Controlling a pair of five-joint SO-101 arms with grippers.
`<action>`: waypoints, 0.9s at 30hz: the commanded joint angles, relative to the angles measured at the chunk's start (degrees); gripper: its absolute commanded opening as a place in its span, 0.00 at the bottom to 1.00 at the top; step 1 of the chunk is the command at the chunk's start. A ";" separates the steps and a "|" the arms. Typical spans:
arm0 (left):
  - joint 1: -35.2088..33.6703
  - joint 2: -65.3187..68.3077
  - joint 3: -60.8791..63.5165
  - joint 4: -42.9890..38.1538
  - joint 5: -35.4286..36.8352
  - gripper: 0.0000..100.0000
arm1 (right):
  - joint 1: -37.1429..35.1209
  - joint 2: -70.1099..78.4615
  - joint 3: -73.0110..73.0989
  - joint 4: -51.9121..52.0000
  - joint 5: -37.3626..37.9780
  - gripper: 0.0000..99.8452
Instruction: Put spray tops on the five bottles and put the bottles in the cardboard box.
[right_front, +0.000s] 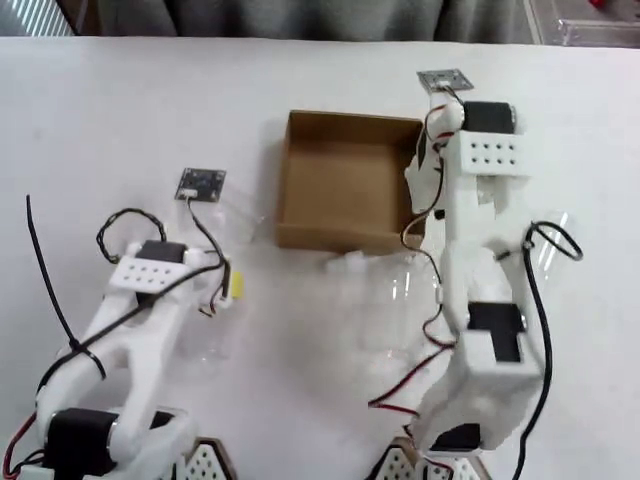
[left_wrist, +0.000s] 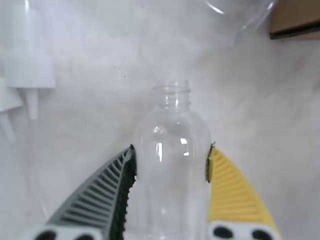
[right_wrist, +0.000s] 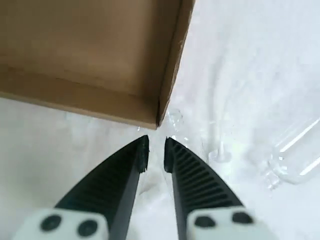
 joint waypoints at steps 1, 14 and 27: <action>-3.30 -6.29 0.97 -0.44 -0.53 0.06 | -2.68 -11.91 6.51 1.54 1.49 0.01; -4.26 -31.34 6.95 -0.79 0.09 0.06 | -17.10 -42.51 28.40 1.36 4.22 0.02; 2.68 -59.21 7.03 -10.73 0.18 0.06 | -21.49 -63.52 43.96 -13.58 3.87 0.02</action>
